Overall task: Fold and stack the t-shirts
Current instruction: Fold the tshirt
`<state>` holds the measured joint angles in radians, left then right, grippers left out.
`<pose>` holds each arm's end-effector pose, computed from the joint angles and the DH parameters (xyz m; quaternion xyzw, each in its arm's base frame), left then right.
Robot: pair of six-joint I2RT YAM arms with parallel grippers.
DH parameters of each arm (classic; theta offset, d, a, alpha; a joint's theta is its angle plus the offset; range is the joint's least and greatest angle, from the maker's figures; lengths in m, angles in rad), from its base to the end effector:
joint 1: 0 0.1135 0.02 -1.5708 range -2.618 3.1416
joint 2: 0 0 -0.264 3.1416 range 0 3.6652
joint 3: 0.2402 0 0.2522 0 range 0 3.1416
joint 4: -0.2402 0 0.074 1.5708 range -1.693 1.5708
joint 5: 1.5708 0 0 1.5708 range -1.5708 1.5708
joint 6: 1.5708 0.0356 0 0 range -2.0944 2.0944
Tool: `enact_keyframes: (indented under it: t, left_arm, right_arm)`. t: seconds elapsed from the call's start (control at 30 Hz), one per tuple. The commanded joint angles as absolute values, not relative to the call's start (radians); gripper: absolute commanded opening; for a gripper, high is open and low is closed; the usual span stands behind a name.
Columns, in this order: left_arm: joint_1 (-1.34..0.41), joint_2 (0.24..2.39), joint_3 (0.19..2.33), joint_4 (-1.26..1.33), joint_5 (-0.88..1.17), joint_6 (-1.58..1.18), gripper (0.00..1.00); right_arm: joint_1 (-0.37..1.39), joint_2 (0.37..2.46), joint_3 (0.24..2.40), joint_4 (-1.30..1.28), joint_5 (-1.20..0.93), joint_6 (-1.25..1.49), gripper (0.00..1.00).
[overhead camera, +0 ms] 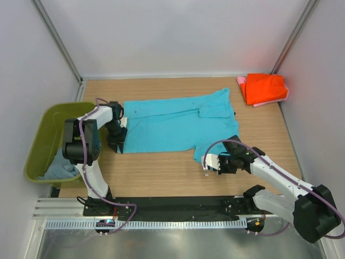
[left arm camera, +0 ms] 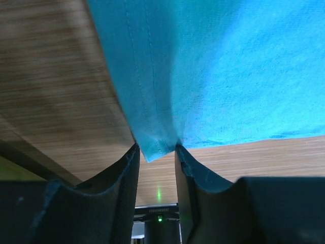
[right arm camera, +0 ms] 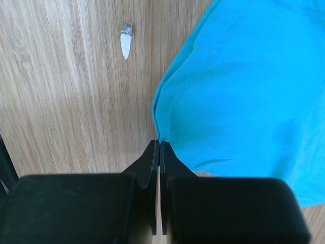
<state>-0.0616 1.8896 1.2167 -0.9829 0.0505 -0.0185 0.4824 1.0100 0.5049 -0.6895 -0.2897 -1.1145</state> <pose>0.3217 -0.0216 0.1493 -0.0205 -0.9986 0.0235 0.0434 0.1394 0.0845 0.1705 -0.7151 0.6590 0.0773 0.2199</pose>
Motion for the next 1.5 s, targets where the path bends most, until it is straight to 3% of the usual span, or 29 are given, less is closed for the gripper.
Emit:
enact_keyframes:
  t: [0.0,0.07,0.13,0.2,0.5,0.8,1.1,1.47]
  left_arm:
    - [-0.06,1.887,1.221,-0.989,0.064,-0.005,0.29]
    - [-0.058,1.885,1.221,-0.994,0.074,-0.005,0.17]
    - [-0.061,1.881,1.221,-0.994,0.077,-0.005,0.14]
    - [-0.06,1.876,1.224,-0.997,0.083,-0.005,0.01]
    - [-0.06,1.804,1.308,-1.046,0.117,0.026,0.0]
    - [-0.061,1.818,1.472,-1.124,0.175,0.071,0.0]
    - [-0.061,1.927,1.722,-1.196,0.199,0.087,0.0]
    - [-0.058,2.169,2.078,-1.22,0.178,0.072,0.0]
  right_arm:
    - [0.486,1.019,0.518,-0.66,-0.287,-1.103,0.01]
    - [0.486,1.023,0.52,-0.657,-0.287,-1.098,0.01]
    - [0.486,1.022,0.52,-0.655,-0.284,-1.094,0.01]
    - [0.485,1.022,0.523,-0.653,-0.276,-1.088,0.01]
    - [0.465,0.991,0.656,-0.592,-0.143,-0.956,0.02]
    - [0.371,1.097,0.869,-0.468,-0.063,-0.847,0.01]
    - [0.203,1.35,1.181,-0.367,-0.117,-0.859,0.02]
    - [0.179,1.716,1.469,-0.227,-0.138,-0.871,0.01]
